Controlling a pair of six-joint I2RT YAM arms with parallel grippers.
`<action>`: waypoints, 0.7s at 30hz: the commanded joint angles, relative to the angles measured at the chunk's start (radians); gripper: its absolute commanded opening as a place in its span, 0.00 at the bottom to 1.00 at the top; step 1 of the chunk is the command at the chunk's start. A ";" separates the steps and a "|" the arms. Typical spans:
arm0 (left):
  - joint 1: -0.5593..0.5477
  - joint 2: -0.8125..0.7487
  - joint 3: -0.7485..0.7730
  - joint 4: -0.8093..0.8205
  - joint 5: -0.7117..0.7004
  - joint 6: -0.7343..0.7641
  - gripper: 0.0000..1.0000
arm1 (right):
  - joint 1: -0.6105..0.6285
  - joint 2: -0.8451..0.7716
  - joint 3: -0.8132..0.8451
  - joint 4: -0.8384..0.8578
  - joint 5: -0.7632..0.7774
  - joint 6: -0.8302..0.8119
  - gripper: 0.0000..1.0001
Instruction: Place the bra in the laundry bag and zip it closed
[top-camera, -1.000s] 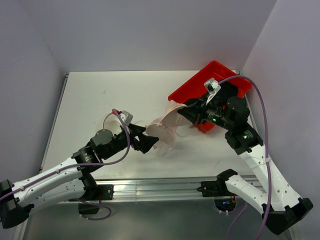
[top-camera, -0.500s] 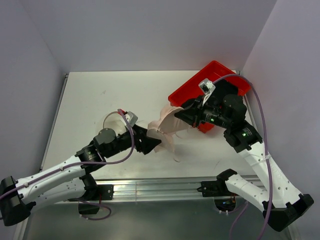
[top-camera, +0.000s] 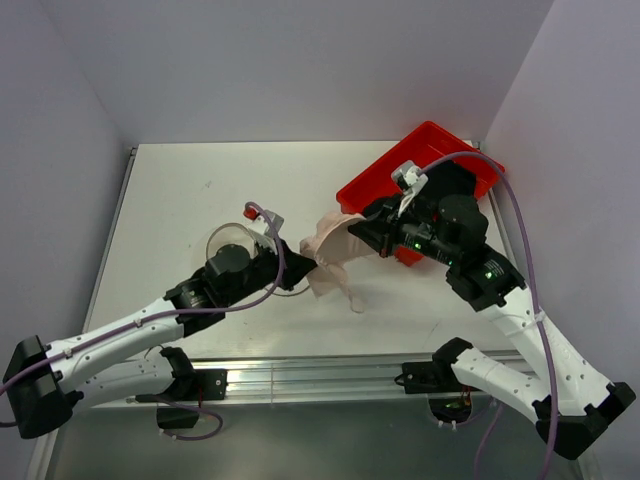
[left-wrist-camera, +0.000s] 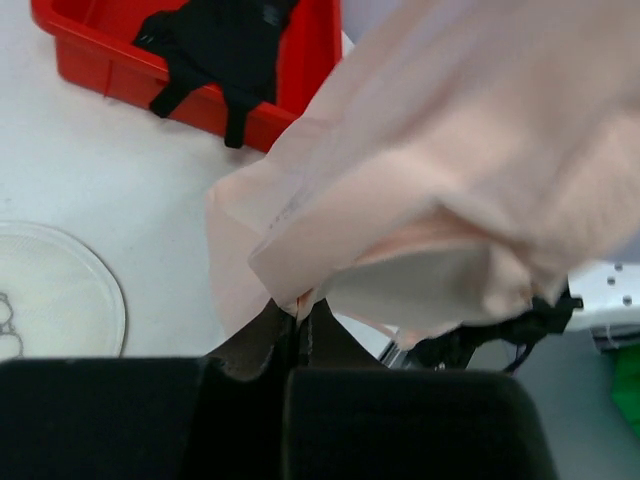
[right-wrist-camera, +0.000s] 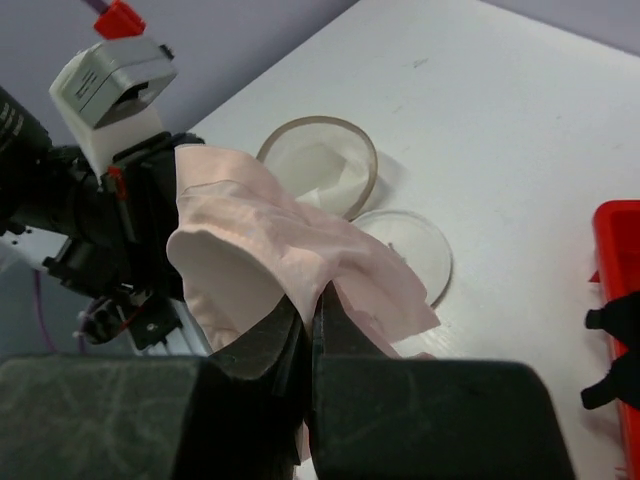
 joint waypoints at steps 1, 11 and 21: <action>0.031 0.038 0.087 -0.039 -0.068 -0.078 0.00 | 0.080 -0.060 0.042 0.013 0.196 -0.096 0.00; 0.198 0.155 0.148 -0.033 0.084 -0.177 0.00 | 0.336 -0.125 -0.046 0.070 0.638 -0.205 0.00; 0.198 0.167 0.173 -0.044 0.098 -0.193 0.00 | 0.479 -0.033 -0.032 0.094 0.876 -0.205 0.02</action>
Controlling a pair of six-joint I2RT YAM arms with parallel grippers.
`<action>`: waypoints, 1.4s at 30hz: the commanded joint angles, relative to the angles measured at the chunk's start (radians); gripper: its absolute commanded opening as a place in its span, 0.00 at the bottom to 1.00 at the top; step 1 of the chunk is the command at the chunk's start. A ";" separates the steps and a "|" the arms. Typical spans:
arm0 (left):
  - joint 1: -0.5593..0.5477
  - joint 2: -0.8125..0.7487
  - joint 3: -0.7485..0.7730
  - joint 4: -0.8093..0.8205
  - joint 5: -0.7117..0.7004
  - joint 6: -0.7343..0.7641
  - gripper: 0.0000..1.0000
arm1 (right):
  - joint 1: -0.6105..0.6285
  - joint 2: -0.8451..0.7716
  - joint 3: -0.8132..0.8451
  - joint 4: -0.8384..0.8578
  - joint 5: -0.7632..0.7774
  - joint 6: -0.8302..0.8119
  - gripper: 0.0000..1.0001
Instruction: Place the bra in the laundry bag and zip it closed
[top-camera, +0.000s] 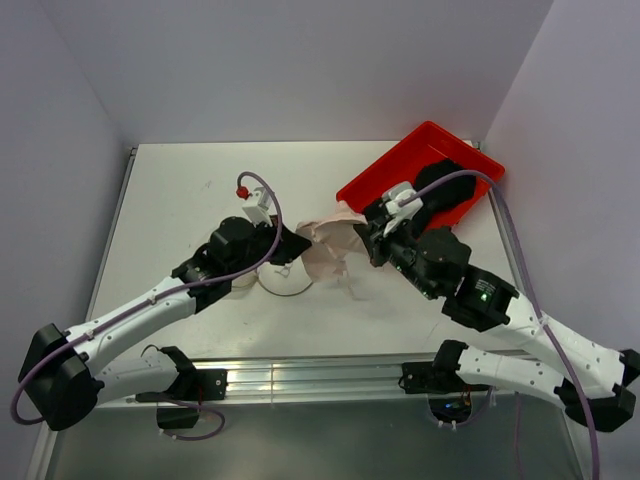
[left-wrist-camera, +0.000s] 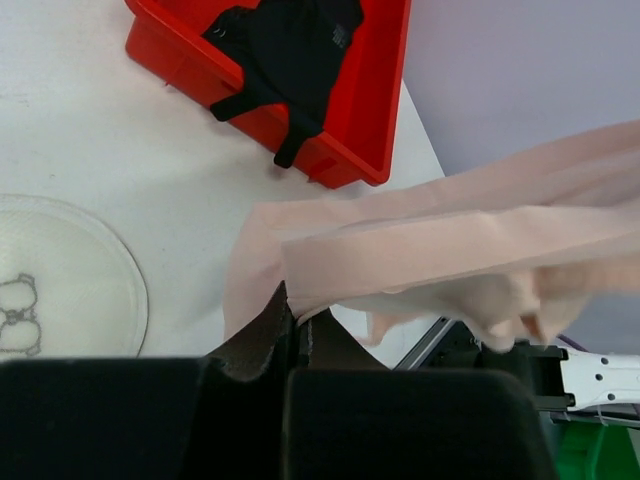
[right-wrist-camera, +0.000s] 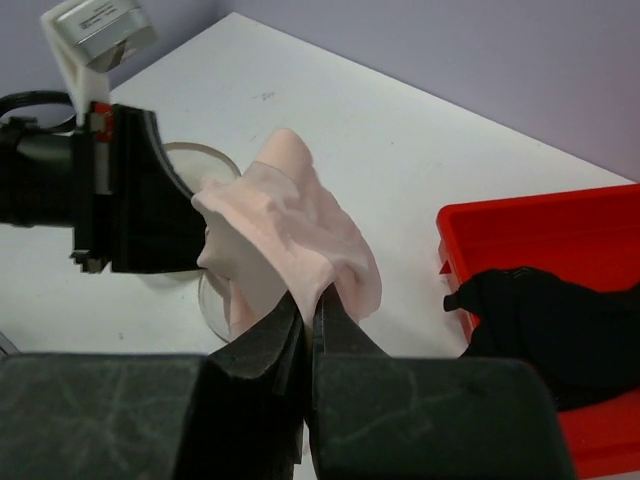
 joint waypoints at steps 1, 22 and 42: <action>0.005 0.022 0.081 -0.017 0.008 -0.015 0.00 | 0.171 0.046 0.023 0.055 0.162 -0.056 0.03; 0.172 0.135 0.155 -0.004 -0.043 -0.065 0.00 | 0.557 0.213 0.118 0.091 0.302 0.088 0.74; 0.172 0.013 -0.050 0.421 0.409 -0.153 0.00 | -0.001 0.029 0.029 -0.004 -0.471 -0.128 1.00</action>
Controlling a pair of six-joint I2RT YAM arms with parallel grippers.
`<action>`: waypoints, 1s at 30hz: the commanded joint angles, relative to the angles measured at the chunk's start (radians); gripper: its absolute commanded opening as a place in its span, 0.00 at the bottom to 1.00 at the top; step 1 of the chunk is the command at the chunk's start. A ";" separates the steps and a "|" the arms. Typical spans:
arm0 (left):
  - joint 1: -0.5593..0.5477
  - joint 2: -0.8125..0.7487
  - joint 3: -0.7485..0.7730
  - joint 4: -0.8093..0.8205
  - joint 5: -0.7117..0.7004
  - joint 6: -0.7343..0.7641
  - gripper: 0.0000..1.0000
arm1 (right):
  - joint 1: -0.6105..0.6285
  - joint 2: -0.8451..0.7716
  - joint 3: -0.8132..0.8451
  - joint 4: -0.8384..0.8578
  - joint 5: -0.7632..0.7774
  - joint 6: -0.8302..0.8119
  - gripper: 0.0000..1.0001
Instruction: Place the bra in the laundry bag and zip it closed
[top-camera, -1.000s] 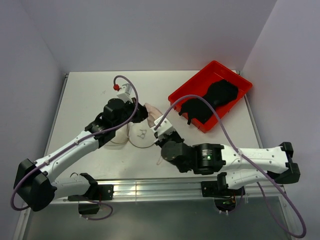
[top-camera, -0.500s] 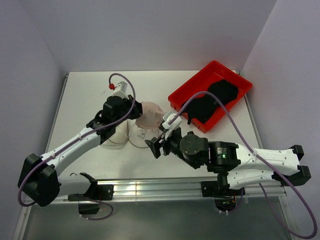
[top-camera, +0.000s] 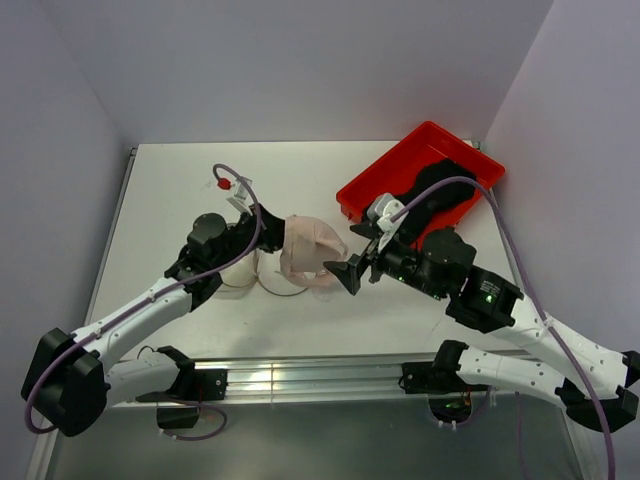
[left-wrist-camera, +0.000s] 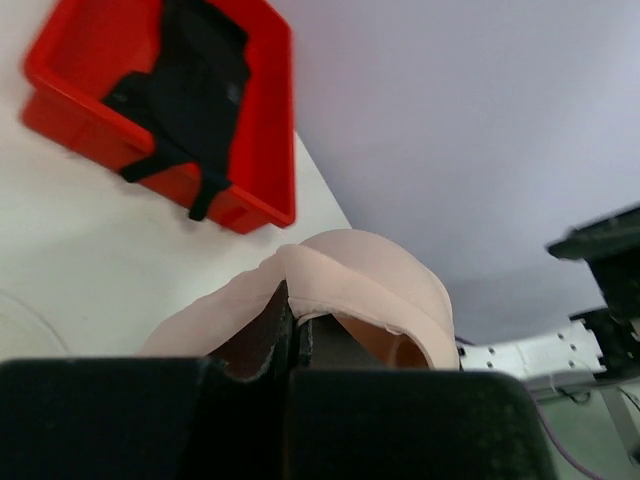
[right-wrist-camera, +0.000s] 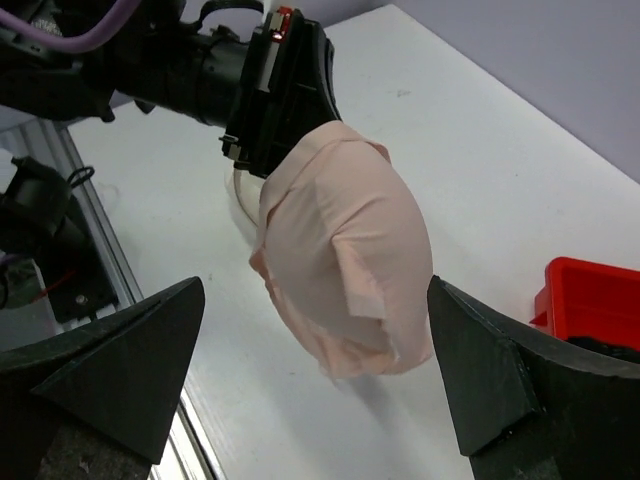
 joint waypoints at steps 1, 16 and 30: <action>-0.001 0.019 0.056 0.083 0.184 -0.031 0.00 | -0.078 0.044 0.028 -0.008 -0.248 -0.085 1.00; -0.001 0.060 0.174 -0.162 0.222 -0.048 0.00 | -0.097 0.208 0.050 -0.053 -0.258 -0.085 1.00; 0.000 0.087 0.167 -0.154 0.320 -0.114 0.00 | -0.095 0.233 0.051 -0.045 -0.095 -0.090 1.00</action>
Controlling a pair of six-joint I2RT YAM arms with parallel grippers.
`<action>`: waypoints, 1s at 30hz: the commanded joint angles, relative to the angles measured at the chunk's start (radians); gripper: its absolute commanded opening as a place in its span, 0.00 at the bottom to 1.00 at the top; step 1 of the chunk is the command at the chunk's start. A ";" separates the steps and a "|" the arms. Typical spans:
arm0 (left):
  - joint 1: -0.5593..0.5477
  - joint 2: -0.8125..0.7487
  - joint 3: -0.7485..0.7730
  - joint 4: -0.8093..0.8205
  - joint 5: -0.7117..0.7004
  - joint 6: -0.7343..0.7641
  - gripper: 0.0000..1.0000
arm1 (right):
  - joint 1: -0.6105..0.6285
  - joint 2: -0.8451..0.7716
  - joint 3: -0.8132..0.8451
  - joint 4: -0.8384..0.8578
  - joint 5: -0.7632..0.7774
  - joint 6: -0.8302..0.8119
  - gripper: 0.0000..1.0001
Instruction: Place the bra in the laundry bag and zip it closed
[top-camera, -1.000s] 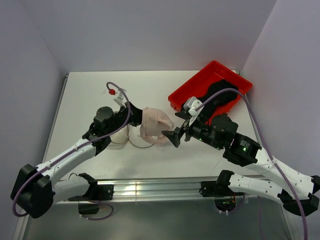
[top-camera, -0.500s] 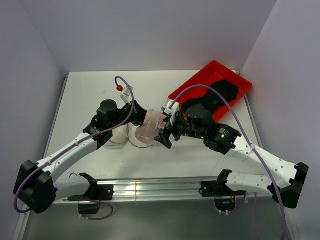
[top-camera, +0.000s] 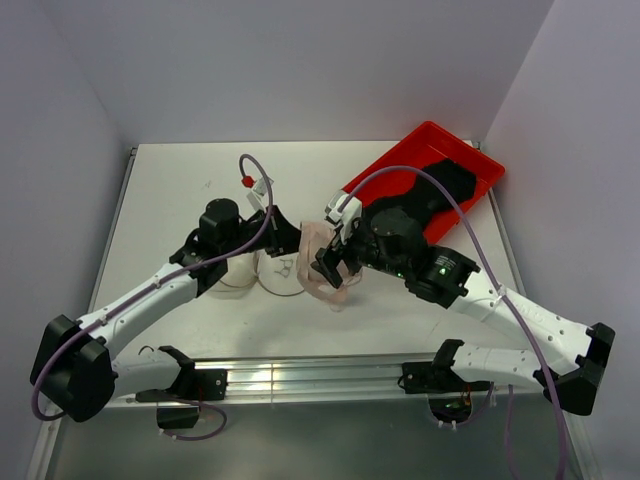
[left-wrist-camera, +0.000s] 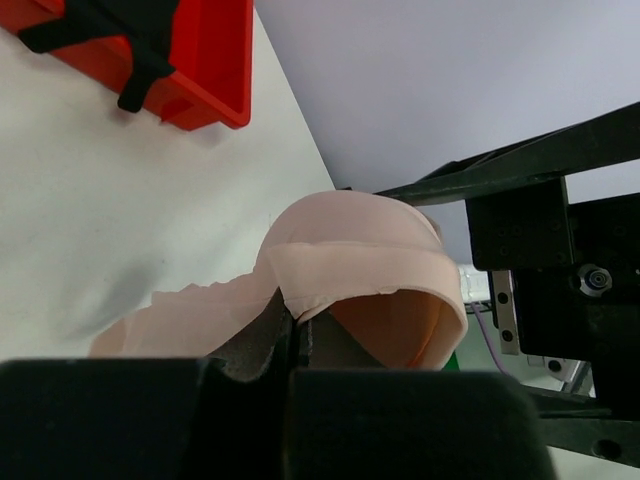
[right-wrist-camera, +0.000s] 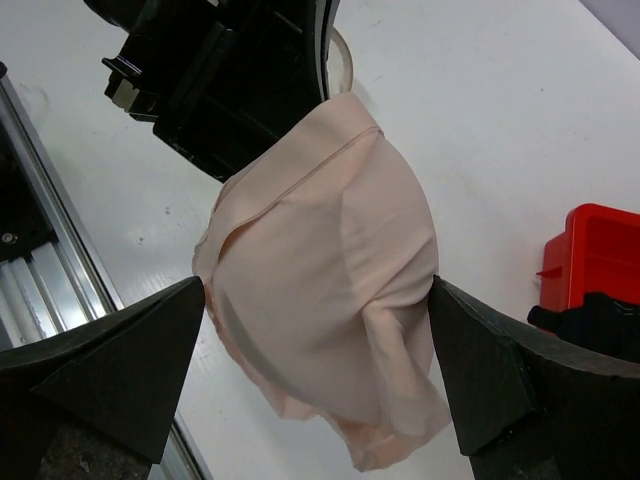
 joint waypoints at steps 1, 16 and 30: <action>-0.001 0.008 0.035 0.068 0.076 -0.041 0.00 | -0.004 0.031 0.004 0.017 -0.001 -0.008 1.00; -0.001 0.013 -0.014 0.045 0.234 -0.001 0.00 | -0.041 0.009 -0.010 0.037 -0.043 -0.042 0.92; 0.003 -0.030 0.007 -0.048 0.360 0.089 0.00 | -0.084 -0.003 -0.019 -0.012 -0.294 -0.012 0.98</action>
